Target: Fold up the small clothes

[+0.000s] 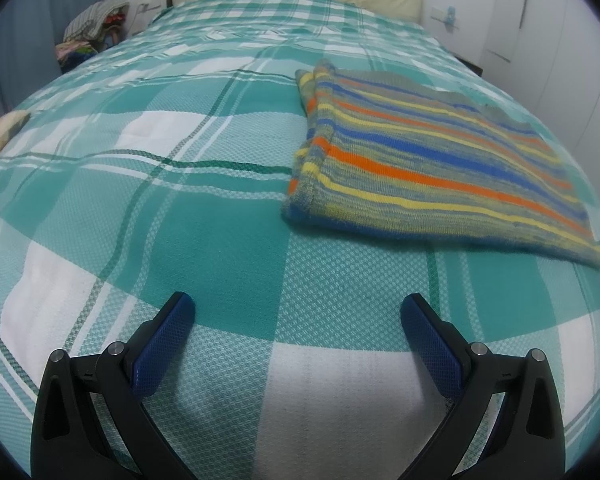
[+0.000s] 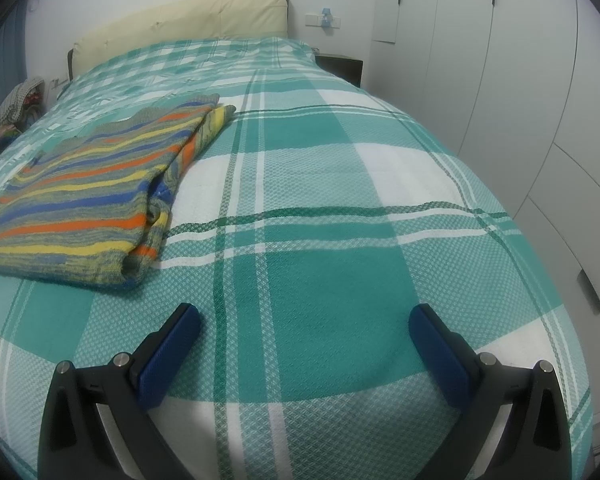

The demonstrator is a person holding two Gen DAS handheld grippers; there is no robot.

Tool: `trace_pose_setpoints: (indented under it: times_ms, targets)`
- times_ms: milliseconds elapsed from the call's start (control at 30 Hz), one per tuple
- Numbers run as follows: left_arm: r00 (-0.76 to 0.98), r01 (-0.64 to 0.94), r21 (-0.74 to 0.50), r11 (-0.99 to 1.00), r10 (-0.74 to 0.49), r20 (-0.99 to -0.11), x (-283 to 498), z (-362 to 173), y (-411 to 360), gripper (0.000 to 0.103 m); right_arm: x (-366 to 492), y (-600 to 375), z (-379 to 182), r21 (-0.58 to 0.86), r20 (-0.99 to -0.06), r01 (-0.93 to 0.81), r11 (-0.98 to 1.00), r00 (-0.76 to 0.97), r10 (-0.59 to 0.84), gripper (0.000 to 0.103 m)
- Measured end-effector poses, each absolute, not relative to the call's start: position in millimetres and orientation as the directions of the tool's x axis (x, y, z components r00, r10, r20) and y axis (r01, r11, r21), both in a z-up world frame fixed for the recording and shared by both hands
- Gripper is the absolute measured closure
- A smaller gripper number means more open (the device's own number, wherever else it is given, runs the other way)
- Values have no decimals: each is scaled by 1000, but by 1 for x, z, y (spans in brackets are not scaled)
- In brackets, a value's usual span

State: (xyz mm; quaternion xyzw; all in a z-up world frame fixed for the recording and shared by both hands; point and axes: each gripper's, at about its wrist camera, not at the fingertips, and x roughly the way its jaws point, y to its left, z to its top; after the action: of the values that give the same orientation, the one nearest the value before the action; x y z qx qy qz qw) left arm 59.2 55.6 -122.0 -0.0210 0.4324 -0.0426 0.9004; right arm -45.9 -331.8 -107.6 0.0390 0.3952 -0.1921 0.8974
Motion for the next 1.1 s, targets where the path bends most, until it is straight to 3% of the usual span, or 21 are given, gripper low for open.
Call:
trace_pose_setpoints:
  times_ms: [1100]
  targets:
    - [652,53,-19,998,-49,-757,47,-108,47,1,-40,-337,-110,-79,-753,374,924,585,-301,0]
